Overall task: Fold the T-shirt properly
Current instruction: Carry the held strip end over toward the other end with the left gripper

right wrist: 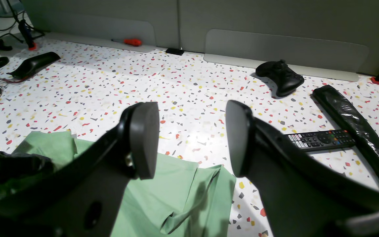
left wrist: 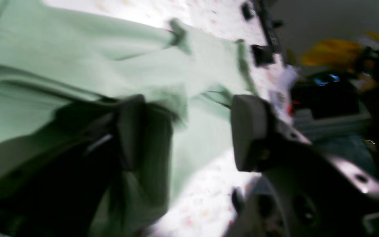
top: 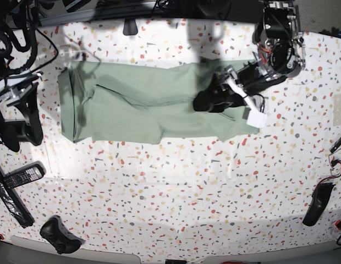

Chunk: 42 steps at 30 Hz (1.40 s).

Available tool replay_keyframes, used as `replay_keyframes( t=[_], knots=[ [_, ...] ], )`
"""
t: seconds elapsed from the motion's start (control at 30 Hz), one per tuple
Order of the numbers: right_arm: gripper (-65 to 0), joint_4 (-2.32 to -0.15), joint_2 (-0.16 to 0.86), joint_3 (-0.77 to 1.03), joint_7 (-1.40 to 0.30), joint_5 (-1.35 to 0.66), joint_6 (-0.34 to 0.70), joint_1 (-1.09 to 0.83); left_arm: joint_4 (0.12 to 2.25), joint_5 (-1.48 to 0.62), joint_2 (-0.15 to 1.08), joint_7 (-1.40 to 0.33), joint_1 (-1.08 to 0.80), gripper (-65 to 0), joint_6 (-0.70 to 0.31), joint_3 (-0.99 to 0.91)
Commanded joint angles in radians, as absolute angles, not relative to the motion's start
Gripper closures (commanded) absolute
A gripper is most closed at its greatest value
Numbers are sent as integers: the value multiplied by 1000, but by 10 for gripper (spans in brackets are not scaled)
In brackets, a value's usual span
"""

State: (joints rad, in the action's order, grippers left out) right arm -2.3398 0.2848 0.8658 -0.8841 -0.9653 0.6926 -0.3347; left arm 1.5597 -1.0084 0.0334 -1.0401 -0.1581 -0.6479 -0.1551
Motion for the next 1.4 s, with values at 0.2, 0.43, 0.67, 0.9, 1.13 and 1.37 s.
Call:
replay_keyframes(
  t=[0.2,0.43,0.67,0.9,1.13,1.37],
  knots=[
    [-312,-2356,296,870,-857,-976,698,-330,1580,-1058,34,-1023,-68,-397,-659,-19],
    [-312,-2356,296,870,-863,-929,698,-330,1605,-1016,67,-1123,82,-396,-600,-99],
    [-312,-2356,232,870,-900,-924,698,-330,1685,-758,106,-1136,96,-397,-479,-227],
    [-312,-2356,159,870,-910,-924,698,-330,1684,-706,86,-885,-84,-397,-407,-232],
    [-312,-2356,158,870,-910,-924,698,-330,1684,-602,58,-743,-164,-397,-406,-197],
    [-312,-2356,158,870,-910,-923,698,-330,1683,-490,16,-657,-184,-397,-358,-82]
  ],
)
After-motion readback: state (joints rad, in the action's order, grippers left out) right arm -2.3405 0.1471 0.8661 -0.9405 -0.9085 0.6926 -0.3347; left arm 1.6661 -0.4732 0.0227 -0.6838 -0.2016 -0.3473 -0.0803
